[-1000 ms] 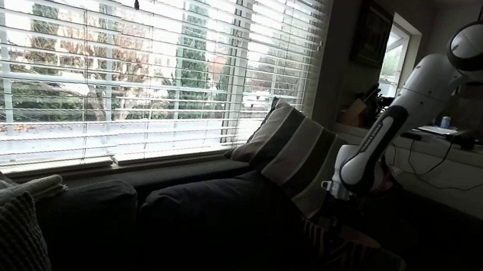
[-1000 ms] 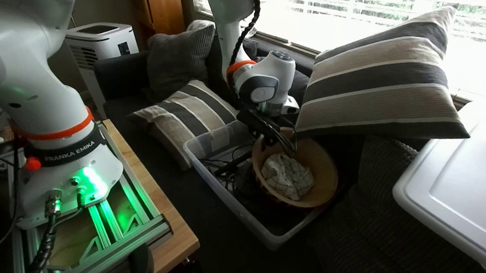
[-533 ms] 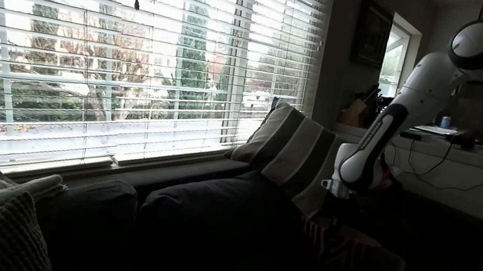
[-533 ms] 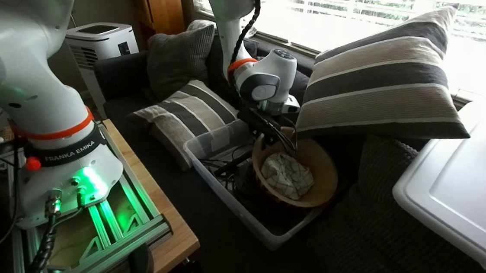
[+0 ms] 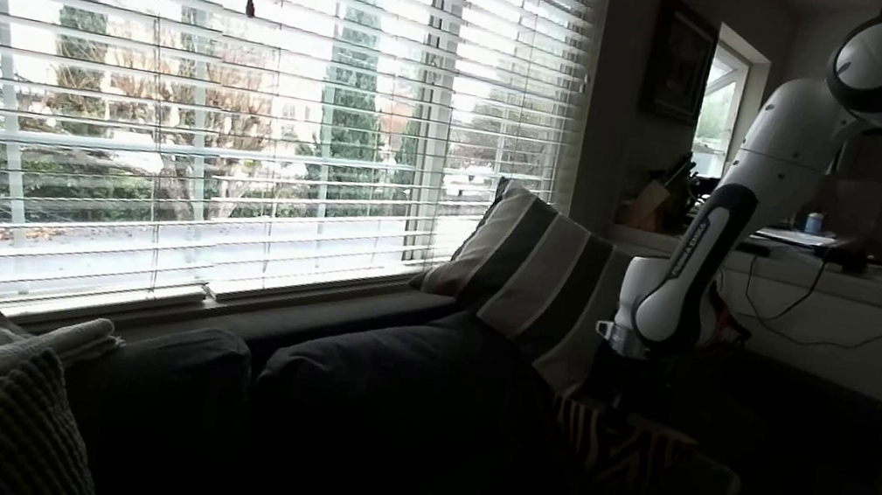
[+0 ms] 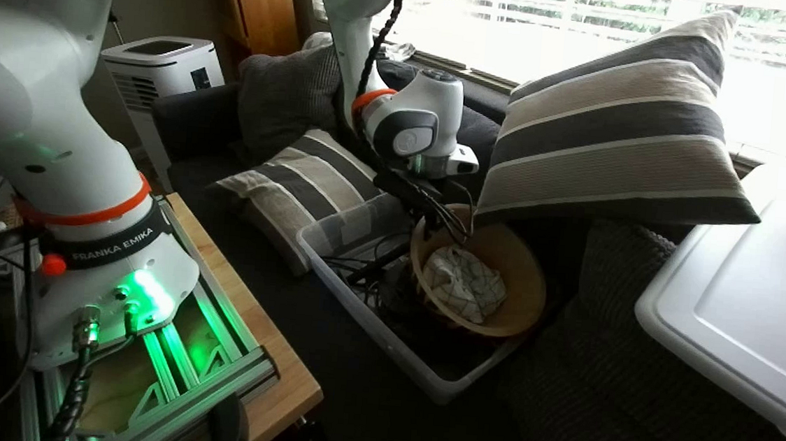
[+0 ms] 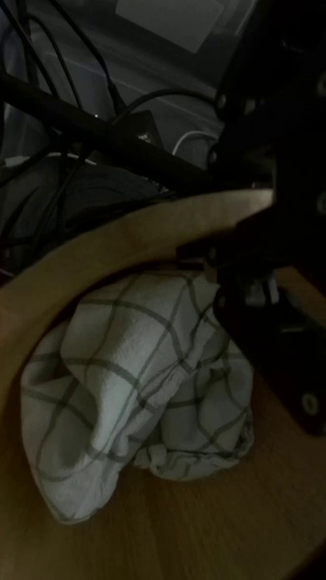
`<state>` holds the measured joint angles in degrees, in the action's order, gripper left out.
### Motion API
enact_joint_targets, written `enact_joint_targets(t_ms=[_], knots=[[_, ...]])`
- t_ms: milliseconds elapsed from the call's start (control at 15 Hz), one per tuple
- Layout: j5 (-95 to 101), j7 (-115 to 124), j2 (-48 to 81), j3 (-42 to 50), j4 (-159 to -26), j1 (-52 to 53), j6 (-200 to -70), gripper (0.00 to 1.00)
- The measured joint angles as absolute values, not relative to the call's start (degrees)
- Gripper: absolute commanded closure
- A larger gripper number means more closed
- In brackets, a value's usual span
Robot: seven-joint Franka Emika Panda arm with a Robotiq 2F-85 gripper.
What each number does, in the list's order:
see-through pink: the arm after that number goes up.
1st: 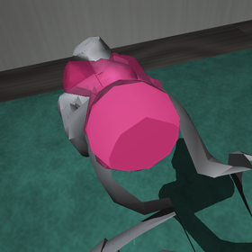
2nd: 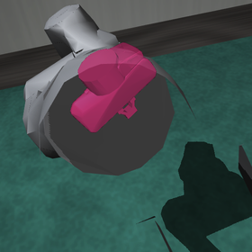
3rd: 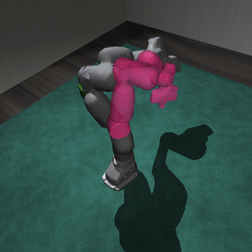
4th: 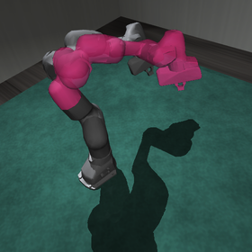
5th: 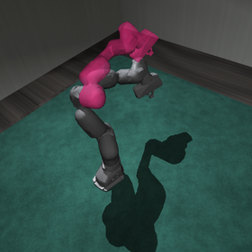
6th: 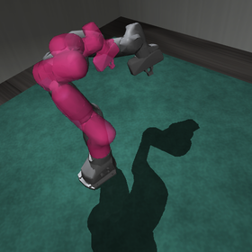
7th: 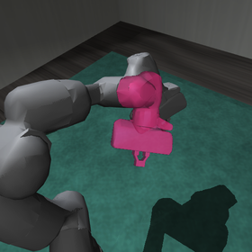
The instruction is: Remove the wooden bowl from the container and put it on the striped pillow on the left
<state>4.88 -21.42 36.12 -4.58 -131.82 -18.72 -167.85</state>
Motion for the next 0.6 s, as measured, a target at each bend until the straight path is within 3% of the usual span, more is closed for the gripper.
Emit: enact_joint_targets(t_ms=[267,600], knots=[[10.08,-11.42,34.42,8.29,-137.68,-3.51,-178.5,0.93],[12.04,-4.28,36.65,25.24,-140.28,16.61,-182.27,0.93]])
